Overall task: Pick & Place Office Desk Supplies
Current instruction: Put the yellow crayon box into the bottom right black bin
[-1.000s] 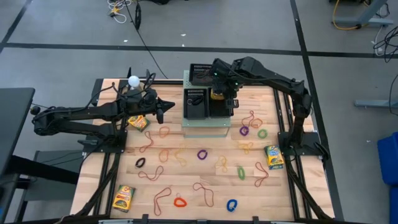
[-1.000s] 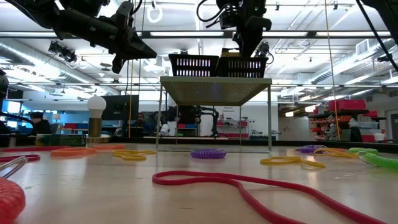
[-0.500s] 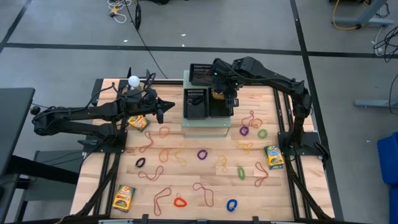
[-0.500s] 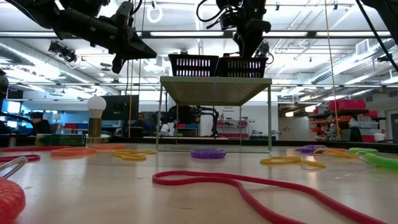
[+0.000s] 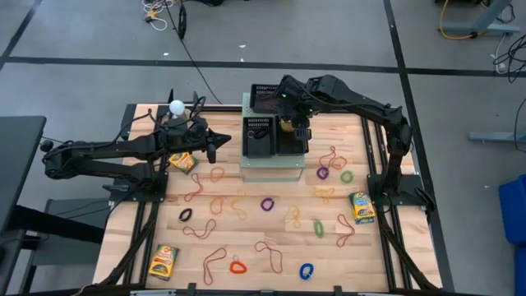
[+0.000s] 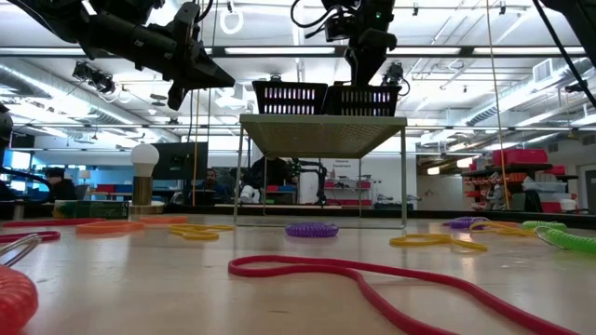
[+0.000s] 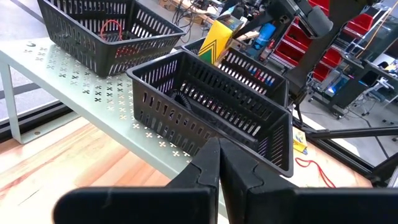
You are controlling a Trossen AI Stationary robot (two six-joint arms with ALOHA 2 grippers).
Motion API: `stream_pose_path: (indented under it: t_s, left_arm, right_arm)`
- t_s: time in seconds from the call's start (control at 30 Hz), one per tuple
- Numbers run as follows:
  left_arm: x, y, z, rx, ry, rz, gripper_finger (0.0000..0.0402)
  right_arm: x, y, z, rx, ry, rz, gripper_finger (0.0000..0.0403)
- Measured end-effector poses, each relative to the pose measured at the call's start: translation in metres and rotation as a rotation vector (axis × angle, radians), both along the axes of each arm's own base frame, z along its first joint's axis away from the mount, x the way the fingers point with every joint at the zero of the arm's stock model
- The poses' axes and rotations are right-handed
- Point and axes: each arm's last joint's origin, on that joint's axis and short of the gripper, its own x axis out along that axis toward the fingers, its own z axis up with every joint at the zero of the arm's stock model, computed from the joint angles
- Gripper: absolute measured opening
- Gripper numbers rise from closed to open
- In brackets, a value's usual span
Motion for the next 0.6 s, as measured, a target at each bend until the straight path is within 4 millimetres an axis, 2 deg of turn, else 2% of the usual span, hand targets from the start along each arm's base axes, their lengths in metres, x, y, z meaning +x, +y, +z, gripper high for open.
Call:
stream_pose_path:
  t_s: [0.37, 0.6]
  left_arm:
    - [0.0001, 0.0, 0.0, 0.0, 0.0, 0.0, 0.0008]
    - [0.0, 0.0, 0.0, 0.0, 0.0, 0.0, 0.0008]
  right_arm:
    - [0.004, -0.0017, 0.0017, -0.026, -0.042, -0.005, 0.0161]
    - [0.0038, -0.0032, 0.0023, -0.073, -0.031, -0.027, 0.0209]
